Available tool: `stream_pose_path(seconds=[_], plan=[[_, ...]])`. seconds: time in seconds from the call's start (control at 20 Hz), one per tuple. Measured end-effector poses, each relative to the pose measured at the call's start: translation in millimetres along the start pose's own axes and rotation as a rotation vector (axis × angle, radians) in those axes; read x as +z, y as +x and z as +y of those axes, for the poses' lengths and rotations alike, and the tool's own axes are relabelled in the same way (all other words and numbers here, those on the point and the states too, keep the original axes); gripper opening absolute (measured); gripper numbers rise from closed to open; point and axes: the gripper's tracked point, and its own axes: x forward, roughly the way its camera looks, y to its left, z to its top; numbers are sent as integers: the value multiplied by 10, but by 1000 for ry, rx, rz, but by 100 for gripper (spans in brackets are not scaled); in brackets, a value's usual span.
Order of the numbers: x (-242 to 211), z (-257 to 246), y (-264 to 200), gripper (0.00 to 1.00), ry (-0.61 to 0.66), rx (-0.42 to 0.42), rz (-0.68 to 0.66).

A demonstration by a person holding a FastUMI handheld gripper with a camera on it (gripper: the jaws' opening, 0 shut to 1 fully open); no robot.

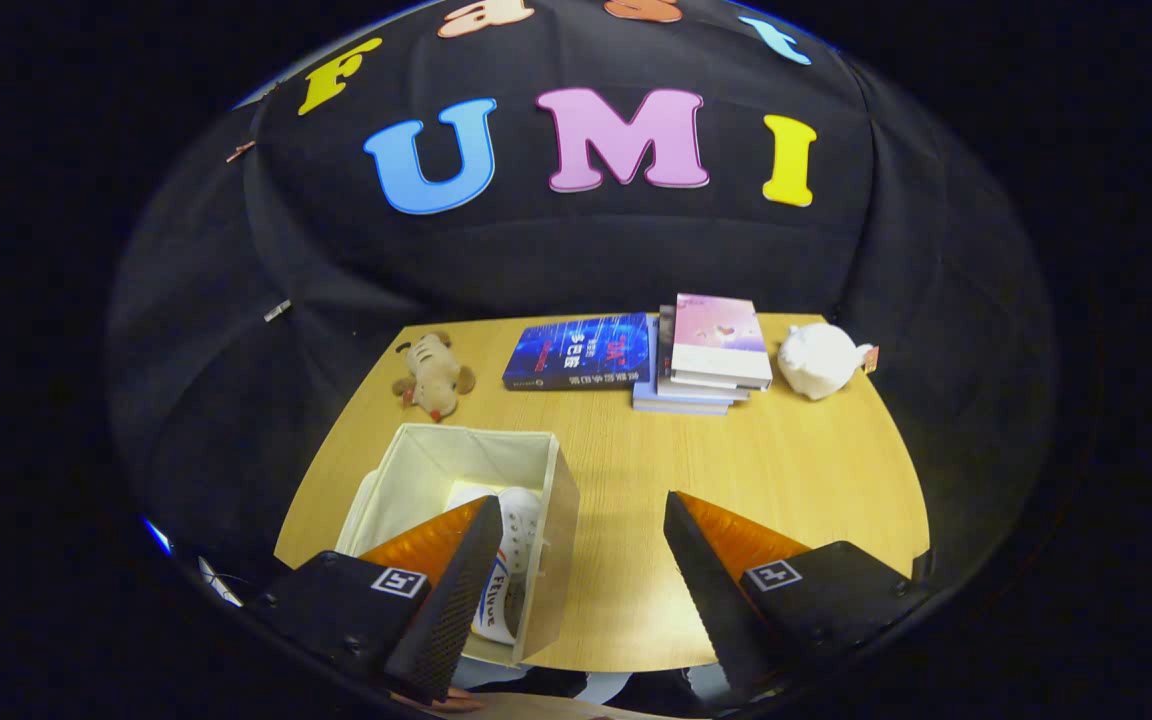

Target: Open the storage box then place both shoes into the box .Put the left shoe in first, then the right shoe, with the right side of both shoes facing outward in a uniform manner.

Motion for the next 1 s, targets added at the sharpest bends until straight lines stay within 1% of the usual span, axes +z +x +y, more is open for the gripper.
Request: stream_pose_path(seconds=[0.15, 0.3, 0.45, 0.6, 0.8, 0.9, 1.0], plan=[[374, -199, -180, 99, -25, 3, -126], [829, -424, -345, 99, -7, -5, -286], [1172, -610, -531, 99, 20, 14, -414], [1437, -863, -693, 99, 9, 26, -522], [1607, -1016, -914, 99, -31, 85, -647], [1529, -1151, -908, 99, -44, 66, -662], [1458, -1178, -889, 99, -44, 62, -647]])
